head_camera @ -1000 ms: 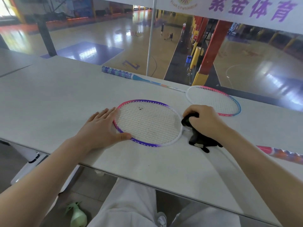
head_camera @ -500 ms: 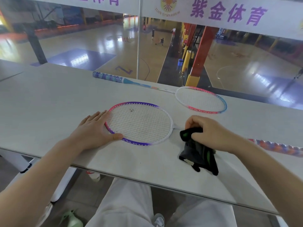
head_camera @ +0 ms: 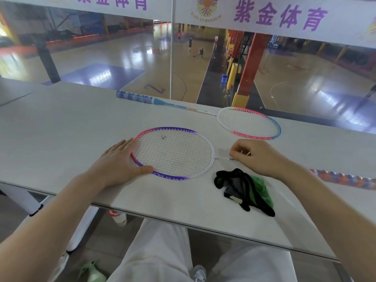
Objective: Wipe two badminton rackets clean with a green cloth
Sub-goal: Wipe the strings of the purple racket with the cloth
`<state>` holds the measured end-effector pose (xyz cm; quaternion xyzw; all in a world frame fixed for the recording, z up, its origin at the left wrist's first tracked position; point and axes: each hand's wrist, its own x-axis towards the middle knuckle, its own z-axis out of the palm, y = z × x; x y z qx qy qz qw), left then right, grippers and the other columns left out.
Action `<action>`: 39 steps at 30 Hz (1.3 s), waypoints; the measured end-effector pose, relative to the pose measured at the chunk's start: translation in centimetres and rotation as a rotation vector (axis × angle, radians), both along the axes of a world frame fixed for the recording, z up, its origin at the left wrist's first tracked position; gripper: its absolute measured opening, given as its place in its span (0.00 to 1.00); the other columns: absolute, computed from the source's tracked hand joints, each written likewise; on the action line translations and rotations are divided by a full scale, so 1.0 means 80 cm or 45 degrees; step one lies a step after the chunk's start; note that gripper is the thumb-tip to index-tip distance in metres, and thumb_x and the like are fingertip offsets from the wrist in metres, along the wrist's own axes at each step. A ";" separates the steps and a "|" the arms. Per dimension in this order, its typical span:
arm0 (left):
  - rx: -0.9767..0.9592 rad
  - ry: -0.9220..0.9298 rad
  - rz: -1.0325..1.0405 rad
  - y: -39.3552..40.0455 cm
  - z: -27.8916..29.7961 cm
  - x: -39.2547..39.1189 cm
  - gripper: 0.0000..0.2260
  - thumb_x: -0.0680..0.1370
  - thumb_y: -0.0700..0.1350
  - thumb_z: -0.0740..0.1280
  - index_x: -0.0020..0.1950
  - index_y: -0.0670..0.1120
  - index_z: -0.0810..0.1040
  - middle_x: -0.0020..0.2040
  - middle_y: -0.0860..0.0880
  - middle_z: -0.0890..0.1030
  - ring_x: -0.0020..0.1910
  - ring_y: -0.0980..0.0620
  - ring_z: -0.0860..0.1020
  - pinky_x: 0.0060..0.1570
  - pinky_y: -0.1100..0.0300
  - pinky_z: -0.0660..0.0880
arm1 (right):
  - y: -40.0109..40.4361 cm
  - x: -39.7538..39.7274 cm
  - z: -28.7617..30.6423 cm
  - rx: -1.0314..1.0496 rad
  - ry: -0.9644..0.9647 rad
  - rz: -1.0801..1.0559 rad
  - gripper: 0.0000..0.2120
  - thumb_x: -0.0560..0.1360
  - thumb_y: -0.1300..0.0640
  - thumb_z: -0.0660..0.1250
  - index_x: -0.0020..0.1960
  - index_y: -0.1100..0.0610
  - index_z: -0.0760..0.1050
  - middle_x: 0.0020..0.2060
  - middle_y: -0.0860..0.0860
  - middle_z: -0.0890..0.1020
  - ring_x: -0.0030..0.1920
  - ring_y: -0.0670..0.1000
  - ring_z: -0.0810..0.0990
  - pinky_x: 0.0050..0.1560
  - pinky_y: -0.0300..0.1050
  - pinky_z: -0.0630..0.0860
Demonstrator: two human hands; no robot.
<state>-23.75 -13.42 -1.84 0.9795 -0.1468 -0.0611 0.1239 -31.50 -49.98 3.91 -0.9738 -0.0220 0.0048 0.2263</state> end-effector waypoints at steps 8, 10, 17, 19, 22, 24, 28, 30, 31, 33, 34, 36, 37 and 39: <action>-0.042 -0.009 -0.001 -0.003 0.004 -0.003 0.52 0.64 0.76 0.57 0.81 0.51 0.46 0.81 0.52 0.51 0.79 0.50 0.50 0.77 0.49 0.51 | -0.006 0.017 -0.028 -0.354 -0.011 0.010 0.02 0.77 0.51 0.65 0.48 0.49 0.73 0.43 0.45 0.73 0.43 0.47 0.74 0.42 0.43 0.69; -0.073 -0.011 -0.007 -0.003 0.005 -0.006 0.52 0.64 0.76 0.58 0.80 0.51 0.46 0.81 0.51 0.52 0.79 0.50 0.51 0.77 0.48 0.52 | -0.006 0.016 -0.030 -0.376 -0.016 0.027 0.02 0.79 0.51 0.64 0.48 0.49 0.72 0.44 0.45 0.73 0.43 0.47 0.74 0.45 0.45 0.73; -0.593 -0.052 0.009 -0.007 0.022 -0.010 0.43 0.66 0.75 0.65 0.75 0.55 0.62 0.70 0.54 0.72 0.67 0.51 0.71 0.67 0.45 0.71 | -0.009 0.014 -0.024 -0.347 -0.111 -0.046 0.04 0.82 0.51 0.58 0.49 0.50 0.69 0.45 0.45 0.74 0.41 0.48 0.76 0.46 0.51 0.77; -0.737 -0.112 -0.002 -0.010 0.031 -0.013 0.32 0.73 0.63 0.69 0.73 0.55 0.65 0.66 0.59 0.72 0.62 0.57 0.71 0.64 0.54 0.70 | -0.012 0.013 -0.018 -0.354 -0.163 -0.052 0.05 0.82 0.51 0.57 0.49 0.50 0.68 0.43 0.45 0.75 0.39 0.48 0.76 0.43 0.52 0.76; -0.822 -0.267 0.027 -0.010 0.045 -0.014 0.24 0.80 0.53 0.65 0.75 0.54 0.65 0.65 0.61 0.68 0.63 0.62 0.66 0.62 0.61 0.62 | -0.015 0.012 -0.006 -0.337 -0.273 -0.037 0.05 0.83 0.51 0.56 0.50 0.50 0.67 0.43 0.45 0.76 0.39 0.49 0.76 0.41 0.53 0.76; -0.958 -0.326 0.034 -0.006 0.051 -0.014 0.18 0.82 0.53 0.61 0.72 0.57 0.69 0.64 0.62 0.72 0.63 0.65 0.68 0.64 0.62 0.62 | -0.018 0.011 0.002 -0.321 -0.342 -0.031 0.05 0.83 0.51 0.56 0.50 0.51 0.68 0.44 0.45 0.76 0.39 0.49 0.76 0.40 0.52 0.76; -1.379 -0.391 0.058 -0.002 0.063 -0.009 0.13 0.85 0.47 0.54 0.61 0.59 0.77 0.56 0.66 0.80 0.60 0.67 0.75 0.60 0.74 0.67 | -0.023 0.013 0.013 -0.298 -0.408 -0.005 0.05 0.82 0.50 0.57 0.51 0.49 0.70 0.44 0.43 0.77 0.41 0.46 0.77 0.43 0.50 0.78; -1.500 -0.394 0.116 -0.002 0.072 -0.004 0.16 0.84 0.42 0.54 0.59 0.56 0.79 0.55 0.64 0.81 0.60 0.64 0.76 0.59 0.72 0.68 | -0.023 0.016 0.019 -0.289 -0.418 0.016 0.06 0.82 0.50 0.56 0.51 0.49 0.71 0.44 0.43 0.77 0.42 0.48 0.77 0.44 0.52 0.78; -1.538 -0.387 0.156 -0.002 0.076 -0.001 0.15 0.83 0.40 0.56 0.58 0.55 0.80 0.54 0.63 0.82 0.60 0.62 0.77 0.59 0.71 0.69 | -0.023 0.017 0.021 -0.284 -0.427 0.029 0.07 0.82 0.50 0.55 0.50 0.49 0.71 0.44 0.43 0.77 0.42 0.49 0.77 0.44 0.53 0.77; -1.539 -0.404 0.209 -0.003 0.081 0.006 0.13 0.82 0.40 0.60 0.55 0.55 0.81 0.51 0.61 0.83 0.57 0.61 0.79 0.60 0.66 0.71 | -0.023 0.018 0.025 -0.279 -0.441 0.050 0.07 0.82 0.49 0.54 0.49 0.48 0.70 0.42 0.43 0.77 0.41 0.49 0.76 0.44 0.53 0.77; -1.502 -0.429 0.226 -0.003 0.083 0.009 0.11 0.82 0.42 0.61 0.53 0.56 0.80 0.49 0.62 0.83 0.53 0.62 0.79 0.60 0.64 0.72 | -0.023 0.019 0.026 -0.273 -0.443 0.059 0.07 0.82 0.49 0.54 0.49 0.48 0.70 0.41 0.42 0.77 0.41 0.49 0.76 0.43 0.54 0.77; -1.443 -0.464 0.257 -0.005 0.085 0.015 0.09 0.82 0.45 0.63 0.50 0.58 0.80 0.45 0.62 0.83 0.47 0.64 0.80 0.57 0.62 0.74 | -0.022 0.022 0.028 -0.259 -0.431 0.068 0.08 0.82 0.48 0.54 0.48 0.47 0.69 0.40 0.42 0.77 0.40 0.48 0.76 0.43 0.54 0.77; -1.446 -0.473 0.269 -0.004 0.085 0.018 0.09 0.82 0.46 0.63 0.49 0.58 0.80 0.45 0.61 0.83 0.46 0.63 0.81 0.57 0.60 0.75 | -0.021 0.023 0.028 -0.257 -0.421 0.070 0.08 0.81 0.47 0.53 0.48 0.47 0.69 0.40 0.42 0.77 0.40 0.48 0.76 0.43 0.53 0.77; -1.443 -0.484 0.288 -0.005 0.084 0.025 0.09 0.82 0.45 0.62 0.51 0.56 0.80 0.45 0.55 0.83 0.45 0.58 0.83 0.56 0.56 0.78 | -0.021 0.024 0.028 -0.259 -0.408 0.073 0.09 0.81 0.46 0.53 0.48 0.47 0.69 0.39 0.42 0.77 0.39 0.47 0.76 0.42 0.53 0.77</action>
